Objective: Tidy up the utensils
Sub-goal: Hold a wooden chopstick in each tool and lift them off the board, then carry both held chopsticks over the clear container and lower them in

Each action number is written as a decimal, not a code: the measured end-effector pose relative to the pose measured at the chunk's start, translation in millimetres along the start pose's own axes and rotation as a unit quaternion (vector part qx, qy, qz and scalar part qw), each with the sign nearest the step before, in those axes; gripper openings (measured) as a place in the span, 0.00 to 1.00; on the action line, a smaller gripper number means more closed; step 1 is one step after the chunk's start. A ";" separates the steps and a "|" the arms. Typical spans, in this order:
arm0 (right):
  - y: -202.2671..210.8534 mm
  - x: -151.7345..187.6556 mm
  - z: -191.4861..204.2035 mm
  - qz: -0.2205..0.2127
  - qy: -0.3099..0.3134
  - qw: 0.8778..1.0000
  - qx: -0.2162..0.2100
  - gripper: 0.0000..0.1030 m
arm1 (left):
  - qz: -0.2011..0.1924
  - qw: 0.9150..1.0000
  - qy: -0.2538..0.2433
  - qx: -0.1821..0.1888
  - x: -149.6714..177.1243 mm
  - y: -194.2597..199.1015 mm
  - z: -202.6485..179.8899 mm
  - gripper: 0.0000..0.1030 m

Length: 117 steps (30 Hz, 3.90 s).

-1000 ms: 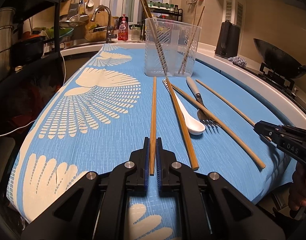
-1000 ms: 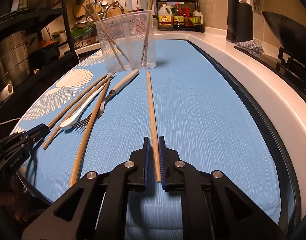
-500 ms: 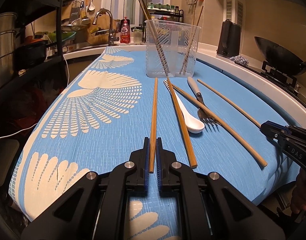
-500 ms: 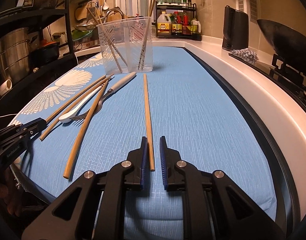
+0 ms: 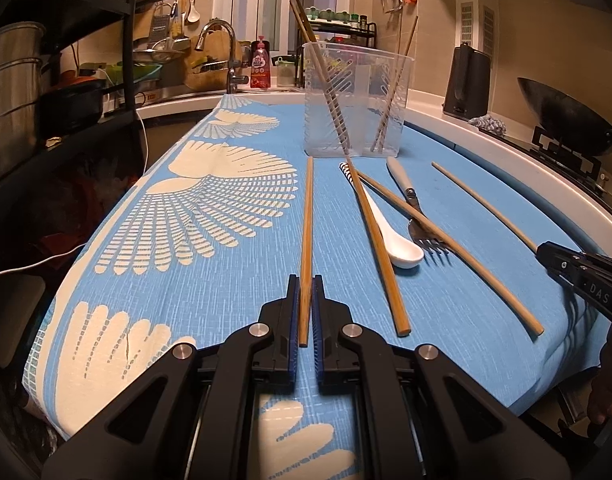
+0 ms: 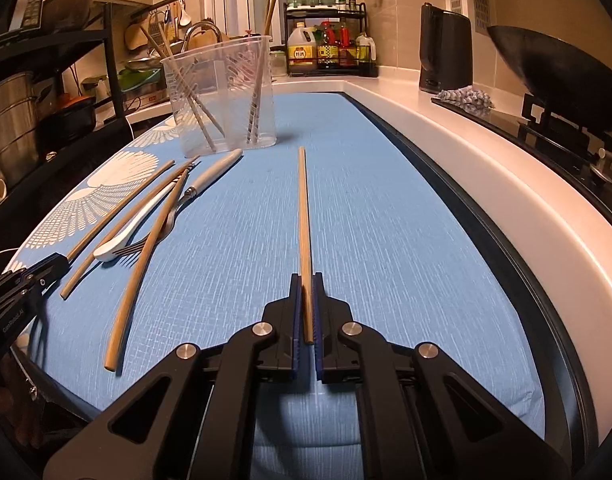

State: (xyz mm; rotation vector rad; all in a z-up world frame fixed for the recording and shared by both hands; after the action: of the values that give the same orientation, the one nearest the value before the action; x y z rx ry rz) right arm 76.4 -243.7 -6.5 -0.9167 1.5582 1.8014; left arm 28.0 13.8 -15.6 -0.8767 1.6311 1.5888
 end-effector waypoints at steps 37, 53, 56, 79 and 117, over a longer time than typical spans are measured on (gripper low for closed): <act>-0.7 0.1 0.8 0.001 0.000 1.000 -0.008 0.05 | -0.001 1.000 -0.004 -0.001 -1.9 -0.6 -1.1 0.06; 11.6 -4.7 2.1 -0.017 0.004 1.000 -0.005 0.05 | -0.011 1.000 -0.005 0.001 -8.8 5.7 -2.0 0.06; 17.4 -7.4 2.5 -0.024 0.005 1.000 -0.006 0.05 | -0.019 1.000 -0.009 0.000 -11.8 10.5 -2.6 0.06; 59.4 -44.2 9.9 -0.083 0.009 0.996 -0.020 0.05 | -0.067 0.998 -0.005 0.006 -43.2 38.3 2.9 0.06; 97.1 -166.2 31.0 -0.165 0.013 0.984 -0.066 0.05 | -0.105 0.992 0.001 0.063 -178.9 55.4 21.9 0.06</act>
State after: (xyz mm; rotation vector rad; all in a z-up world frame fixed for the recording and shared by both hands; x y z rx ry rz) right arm 94.3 -226.0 186.9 -1.1877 1.2275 1.6715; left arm 77.5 37.6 164.7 -0.9492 1.5670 1.3267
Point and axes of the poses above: each gripper's, at about its wrist camera, not at the fingertips, and y roughly against the way its jaws point, z to its left, x to its underside, the point moved 1 cm from there along -y, roughly the way its jaws point, and after that the axes turned 2 degrees about -y, right-handed, at the moved point
